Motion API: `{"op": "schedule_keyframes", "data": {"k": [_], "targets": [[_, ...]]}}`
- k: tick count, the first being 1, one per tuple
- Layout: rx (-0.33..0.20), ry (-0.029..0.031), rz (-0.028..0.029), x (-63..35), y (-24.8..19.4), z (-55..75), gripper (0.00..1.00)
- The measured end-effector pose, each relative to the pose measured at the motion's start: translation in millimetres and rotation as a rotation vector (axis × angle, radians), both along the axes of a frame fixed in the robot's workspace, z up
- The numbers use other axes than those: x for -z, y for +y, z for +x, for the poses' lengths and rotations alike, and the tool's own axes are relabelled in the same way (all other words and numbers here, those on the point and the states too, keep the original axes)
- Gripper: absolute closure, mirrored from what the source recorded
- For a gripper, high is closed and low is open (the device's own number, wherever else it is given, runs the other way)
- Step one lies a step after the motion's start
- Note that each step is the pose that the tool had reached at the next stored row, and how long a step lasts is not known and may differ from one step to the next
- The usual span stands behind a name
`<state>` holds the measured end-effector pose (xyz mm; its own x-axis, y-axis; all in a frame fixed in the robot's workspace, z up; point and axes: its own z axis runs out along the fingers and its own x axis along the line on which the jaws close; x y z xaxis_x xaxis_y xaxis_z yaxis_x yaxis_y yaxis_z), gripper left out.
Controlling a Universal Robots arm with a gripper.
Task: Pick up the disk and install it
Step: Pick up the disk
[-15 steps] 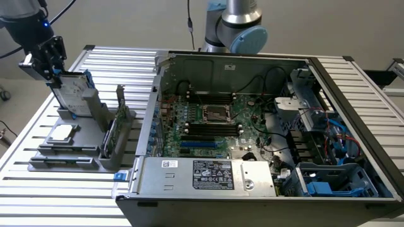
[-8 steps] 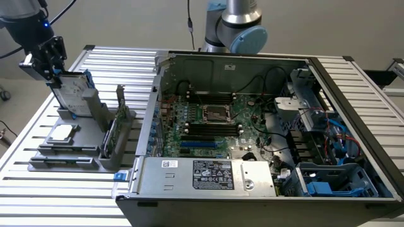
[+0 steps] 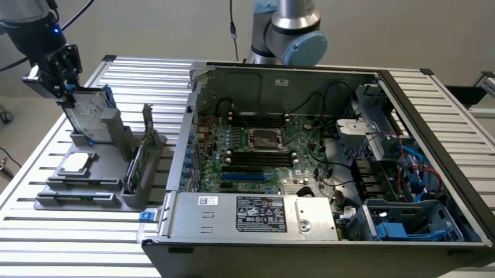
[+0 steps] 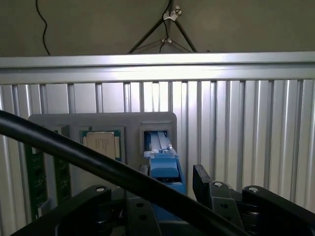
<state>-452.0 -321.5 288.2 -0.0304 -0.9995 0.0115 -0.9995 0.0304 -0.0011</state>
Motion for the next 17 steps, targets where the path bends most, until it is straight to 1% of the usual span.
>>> {"op": "schedule_keyframes", "data": {"k": [4, 10, 11, 12, 14, 15, 17], "targets": [[0.013, 0.0002, -0.0001, 0.0, 0.5, -0.1, 0.52], [0.018, 0.0002, -0.0001, -0.1, 0.6, -0.1, 0.52], [0.018, 0.0003, -0.0001, -0.1, 0.7, -0.1, 0.54], [0.019, 0.0003, -0.0001, -0.1, 0.7, -0.1, 0.60], [0.019, 0.0002, 0.0001, -0.1, 0.7, -0.1, 0.60], [0.020, 0.0002, 0.0000, -0.1, 0.7, -0.1, 0.67], [0.020, 0.0002, -0.0001, -0.1, 0.7, -0.1, 0.67]]}}
